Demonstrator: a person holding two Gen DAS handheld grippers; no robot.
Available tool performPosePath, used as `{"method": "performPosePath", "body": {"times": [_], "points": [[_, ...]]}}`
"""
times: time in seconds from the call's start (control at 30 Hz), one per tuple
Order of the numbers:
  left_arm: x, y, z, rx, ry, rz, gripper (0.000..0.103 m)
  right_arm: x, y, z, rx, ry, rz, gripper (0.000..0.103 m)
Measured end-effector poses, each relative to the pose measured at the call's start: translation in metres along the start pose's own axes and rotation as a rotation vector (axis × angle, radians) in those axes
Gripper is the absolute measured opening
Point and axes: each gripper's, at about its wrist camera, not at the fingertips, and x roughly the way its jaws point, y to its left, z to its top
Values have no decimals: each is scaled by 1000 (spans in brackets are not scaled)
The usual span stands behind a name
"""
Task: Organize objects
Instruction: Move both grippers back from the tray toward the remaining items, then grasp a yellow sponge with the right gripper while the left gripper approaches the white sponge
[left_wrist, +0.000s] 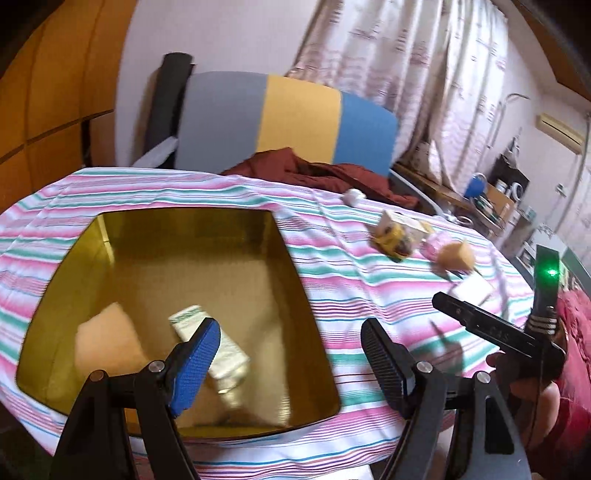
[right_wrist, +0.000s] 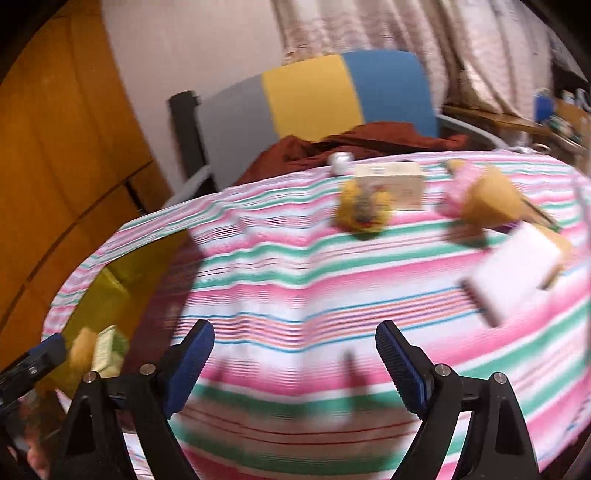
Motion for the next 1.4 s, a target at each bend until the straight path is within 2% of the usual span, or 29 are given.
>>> {"method": "performPosePath", "body": {"times": [0.1, 0.27, 0.43, 0.67, 0.97, 1.17, 1.23, 1.27, 1.3, 1.33, 1.4], "points": [[8, -16, 1, 19, 25, -38, 79, -8, -28, 2, 30, -17, -65, 90], [23, -46, -2, 65, 75, -91, 79, -25, -76, 6, 72, -74, -219, 91], [35, -78, -5, 134, 108, -133, 79, -37, -129, 11, 212, -105, -336, 91], [51, -104, -4, 184, 150, -161, 79, -45, -182, 31, 308, -154, -412, 91], [68, -122, -10, 212, 203, -180, 79, -20, -245, 49, 448, -112, -420, 90], [81, -140, -12, 272, 230, -190, 79, 3, -246, 52, 394, -78, -325, 86], [86, -148, -12, 302, 231, -194, 79, 12, -245, 52, 382, -60, -289, 76], [88, -154, -12, 322, 229, -200, 79, 14, -244, 52, 375, -60, -286, 75], [91, -158, -12, 337, 228, -202, 79, 14, -243, 52, 367, -68, -275, 65], [94, -163, -11, 350, 228, -207, 79, 15, -243, 51, 362, -72, -242, 62], [99, -171, -9, 368, 228, -226, 79, 13, -243, 48, 365, -92, -239, 60]]}}
